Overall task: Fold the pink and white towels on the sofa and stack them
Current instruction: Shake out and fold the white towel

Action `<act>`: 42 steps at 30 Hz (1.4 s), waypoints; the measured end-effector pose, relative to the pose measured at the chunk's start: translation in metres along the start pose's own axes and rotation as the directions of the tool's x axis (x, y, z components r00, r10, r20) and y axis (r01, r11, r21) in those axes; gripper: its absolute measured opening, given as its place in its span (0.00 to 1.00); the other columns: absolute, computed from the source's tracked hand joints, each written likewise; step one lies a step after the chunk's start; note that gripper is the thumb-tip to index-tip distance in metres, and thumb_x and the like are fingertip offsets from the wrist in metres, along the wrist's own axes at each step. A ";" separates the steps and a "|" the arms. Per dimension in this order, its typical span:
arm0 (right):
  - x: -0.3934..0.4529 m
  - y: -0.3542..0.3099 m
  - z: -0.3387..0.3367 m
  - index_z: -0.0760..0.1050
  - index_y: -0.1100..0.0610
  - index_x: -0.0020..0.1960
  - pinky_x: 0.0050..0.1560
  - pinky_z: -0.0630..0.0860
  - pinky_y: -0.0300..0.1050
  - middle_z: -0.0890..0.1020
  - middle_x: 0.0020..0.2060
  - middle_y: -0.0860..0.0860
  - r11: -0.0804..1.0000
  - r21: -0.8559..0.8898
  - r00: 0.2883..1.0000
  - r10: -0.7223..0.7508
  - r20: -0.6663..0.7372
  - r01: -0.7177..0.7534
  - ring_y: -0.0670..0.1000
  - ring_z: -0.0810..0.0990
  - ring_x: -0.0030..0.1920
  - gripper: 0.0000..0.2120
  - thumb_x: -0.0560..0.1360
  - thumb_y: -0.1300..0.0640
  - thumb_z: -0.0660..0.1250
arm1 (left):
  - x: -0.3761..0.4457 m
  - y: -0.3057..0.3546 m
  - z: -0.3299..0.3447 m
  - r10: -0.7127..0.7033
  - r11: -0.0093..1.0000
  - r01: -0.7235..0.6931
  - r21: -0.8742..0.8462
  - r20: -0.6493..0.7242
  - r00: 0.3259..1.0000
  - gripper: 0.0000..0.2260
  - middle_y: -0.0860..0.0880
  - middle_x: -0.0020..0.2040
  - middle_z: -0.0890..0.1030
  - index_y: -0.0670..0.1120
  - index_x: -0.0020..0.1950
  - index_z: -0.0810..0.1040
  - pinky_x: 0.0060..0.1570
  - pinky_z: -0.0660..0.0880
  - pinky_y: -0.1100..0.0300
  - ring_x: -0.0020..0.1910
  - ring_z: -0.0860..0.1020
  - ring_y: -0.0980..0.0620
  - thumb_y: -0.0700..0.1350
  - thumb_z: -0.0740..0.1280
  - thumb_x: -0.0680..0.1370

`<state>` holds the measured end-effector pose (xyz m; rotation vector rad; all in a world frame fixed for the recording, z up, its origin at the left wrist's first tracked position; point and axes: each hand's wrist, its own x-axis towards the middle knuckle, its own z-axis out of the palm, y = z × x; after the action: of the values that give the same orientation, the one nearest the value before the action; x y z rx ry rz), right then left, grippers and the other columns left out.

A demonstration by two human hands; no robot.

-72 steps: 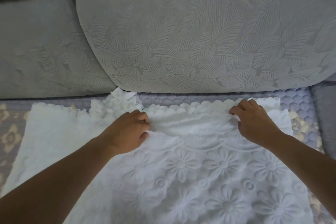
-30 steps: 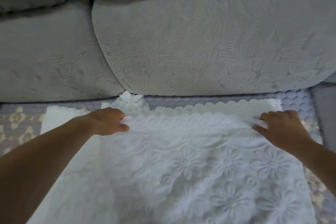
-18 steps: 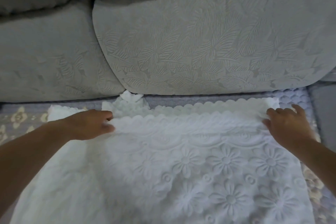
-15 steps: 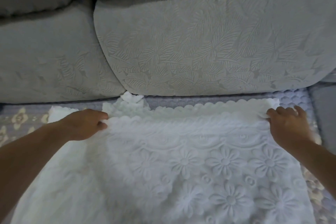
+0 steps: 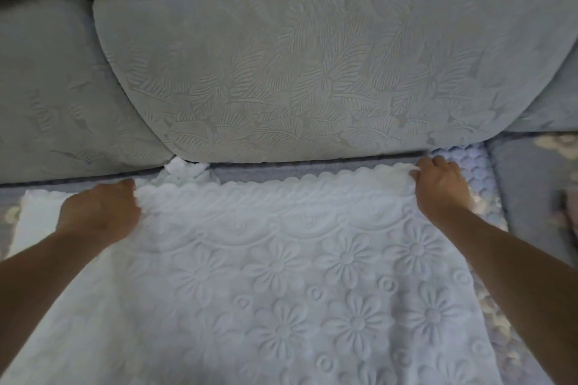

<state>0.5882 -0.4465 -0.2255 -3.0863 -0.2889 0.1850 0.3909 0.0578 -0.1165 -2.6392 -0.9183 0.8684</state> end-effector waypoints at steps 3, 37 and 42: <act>0.011 -0.003 -0.009 0.72 0.68 0.60 0.49 0.75 0.61 0.76 0.56 0.68 0.998 0.054 0.999 0.021 0.041 -0.024 0.69 0.77 0.53 0.16 0.81 0.56 0.63 | 0.004 0.003 0.003 -0.066 0.997 0.065 -0.044 -0.020 0.998 0.12 0.41 0.65 0.78 0.48 0.62 0.73 0.61 0.71 0.43 0.62 0.77 0.36 0.46 0.57 0.80; -0.194 -0.043 -0.116 0.78 0.42 0.60 0.56 0.77 0.35 0.80 0.55 0.40 0.018 0.960 0.957 0.082 0.278 -0.280 0.39 0.79 0.58 0.11 0.79 0.53 0.68 | -0.248 0.288 -0.060 0.428 0.074 -0.128 -0.989 -0.085 0.900 0.04 0.52 0.46 0.86 0.50 0.53 0.81 0.47 0.81 0.57 0.46 0.84 0.55 0.46 0.67 0.81; -0.189 -0.057 -0.118 0.80 0.47 0.52 0.51 0.78 0.41 0.80 0.48 0.43 0.127 0.959 0.966 0.088 0.244 -0.254 0.44 0.79 0.53 0.05 0.76 0.52 0.72 | -0.251 0.278 -0.065 0.371 -0.046 -0.019 -0.999 -0.035 0.928 0.19 0.45 0.47 0.86 0.45 0.54 0.84 0.49 0.82 0.54 0.48 0.85 0.48 0.51 0.55 0.86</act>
<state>0.4075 -0.4292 -0.0840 -1.6785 0.1855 0.3879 0.4095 -0.3166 -0.0535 -4.1143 -1.8134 0.6277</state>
